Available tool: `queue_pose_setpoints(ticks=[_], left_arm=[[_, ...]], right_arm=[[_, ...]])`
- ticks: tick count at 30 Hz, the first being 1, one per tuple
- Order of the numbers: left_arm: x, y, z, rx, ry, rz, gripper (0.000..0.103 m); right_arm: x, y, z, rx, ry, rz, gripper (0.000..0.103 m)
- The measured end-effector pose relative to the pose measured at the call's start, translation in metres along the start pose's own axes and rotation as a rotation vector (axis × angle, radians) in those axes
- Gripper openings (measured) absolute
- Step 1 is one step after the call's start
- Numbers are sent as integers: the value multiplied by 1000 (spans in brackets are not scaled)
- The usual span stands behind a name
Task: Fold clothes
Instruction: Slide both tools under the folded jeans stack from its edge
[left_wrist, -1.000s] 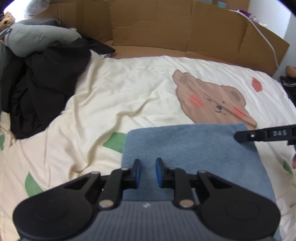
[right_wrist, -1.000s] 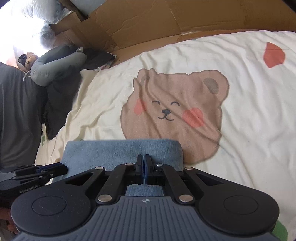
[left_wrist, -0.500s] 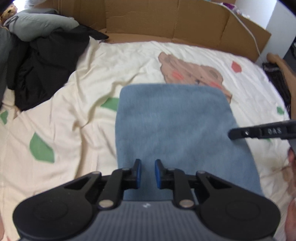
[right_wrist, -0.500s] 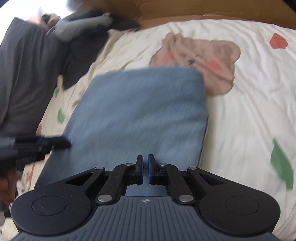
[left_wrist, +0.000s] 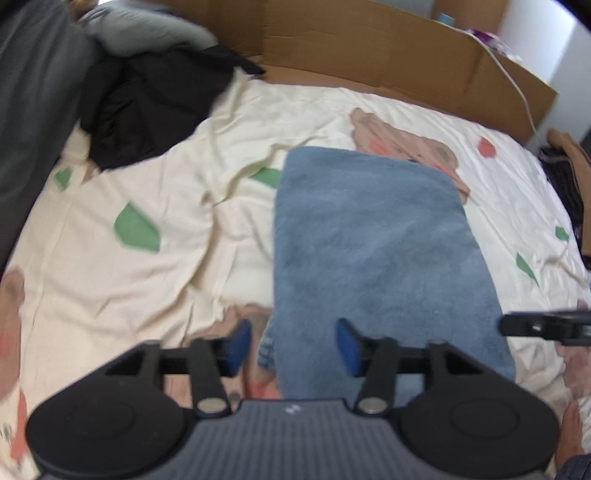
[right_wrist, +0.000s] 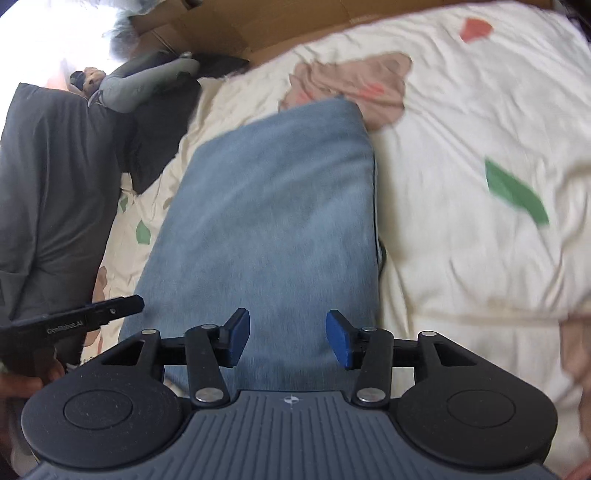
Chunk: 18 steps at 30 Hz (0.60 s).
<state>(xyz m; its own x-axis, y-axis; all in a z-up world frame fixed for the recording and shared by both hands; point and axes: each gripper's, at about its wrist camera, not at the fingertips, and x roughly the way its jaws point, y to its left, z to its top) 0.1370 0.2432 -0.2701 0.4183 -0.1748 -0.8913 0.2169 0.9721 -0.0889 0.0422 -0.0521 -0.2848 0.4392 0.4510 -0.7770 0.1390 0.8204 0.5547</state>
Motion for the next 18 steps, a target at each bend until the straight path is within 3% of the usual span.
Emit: queue_pose_setpoints(ticks=[10, 12, 16, 17, 18], left_arm=[[4, 16, -36, -136, 45, -54, 54], [7, 20, -38, -175, 51, -77, 49], [12, 20, -40, -193, 55, -106, 34], [11, 20, -40, -187, 53, -104, 31], [10, 20, -40, -183, 50, -103, 30]], right_arm=[[18, -18, -36, 233, 113, 59, 57], [22, -22, -41, 268, 109, 65, 63], [30, -31, -46, 332, 101, 121, 63], [31, -31, -46, 330, 92, 132, 62], [31, -30, -47, 322, 85, 142, 53]])
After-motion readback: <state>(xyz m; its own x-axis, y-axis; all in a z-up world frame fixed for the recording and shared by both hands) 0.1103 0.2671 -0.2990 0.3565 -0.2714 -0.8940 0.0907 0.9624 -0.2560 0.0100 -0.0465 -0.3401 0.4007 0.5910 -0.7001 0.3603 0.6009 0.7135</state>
